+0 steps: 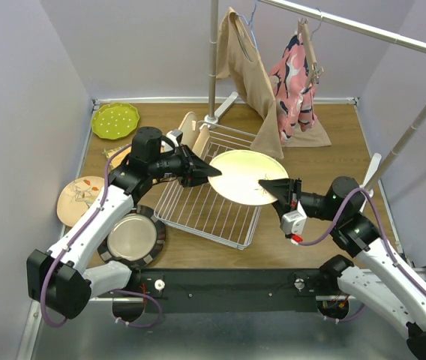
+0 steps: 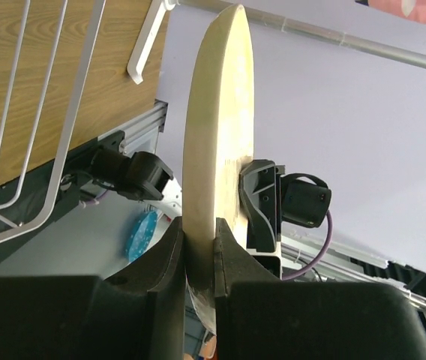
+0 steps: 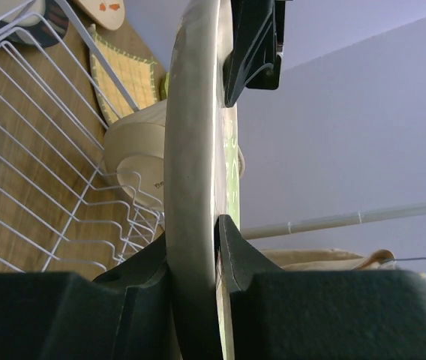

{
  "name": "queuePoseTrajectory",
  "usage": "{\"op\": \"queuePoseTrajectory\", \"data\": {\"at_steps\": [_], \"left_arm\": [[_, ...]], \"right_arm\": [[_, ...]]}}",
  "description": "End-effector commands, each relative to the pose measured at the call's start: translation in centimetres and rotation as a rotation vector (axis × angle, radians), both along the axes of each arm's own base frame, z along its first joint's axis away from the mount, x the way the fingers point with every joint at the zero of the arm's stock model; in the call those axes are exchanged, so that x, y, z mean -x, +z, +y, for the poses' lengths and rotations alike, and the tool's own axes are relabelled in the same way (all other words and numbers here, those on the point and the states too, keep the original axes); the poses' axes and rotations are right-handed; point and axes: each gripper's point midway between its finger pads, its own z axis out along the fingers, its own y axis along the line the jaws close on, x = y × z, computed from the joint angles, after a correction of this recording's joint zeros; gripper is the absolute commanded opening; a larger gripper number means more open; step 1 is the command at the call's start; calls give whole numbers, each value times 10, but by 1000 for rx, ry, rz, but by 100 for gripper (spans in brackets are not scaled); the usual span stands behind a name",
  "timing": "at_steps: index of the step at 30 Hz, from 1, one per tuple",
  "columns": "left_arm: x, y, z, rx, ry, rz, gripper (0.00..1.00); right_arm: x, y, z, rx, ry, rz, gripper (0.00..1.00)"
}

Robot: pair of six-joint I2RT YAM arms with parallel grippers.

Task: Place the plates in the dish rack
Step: Pass the plate from the left arm to the right

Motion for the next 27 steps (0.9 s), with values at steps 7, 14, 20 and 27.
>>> {"op": "queuePoseTrajectory", "data": {"at_steps": [7,14,20,27], "left_arm": [[4,49,1,93,-54,-254,0],[2,47,0,89,-56,-257,0],[4,46,1,98,-57,-265,4],[11,56,8,119,-68,-366,59]], "right_arm": [[-7,-16,10,15,-8,140,38],[-8,-10,15,1,-10,122,21],[-10,3,18,-10,-26,116,1],[-10,48,13,-112,-70,216,0]]}}
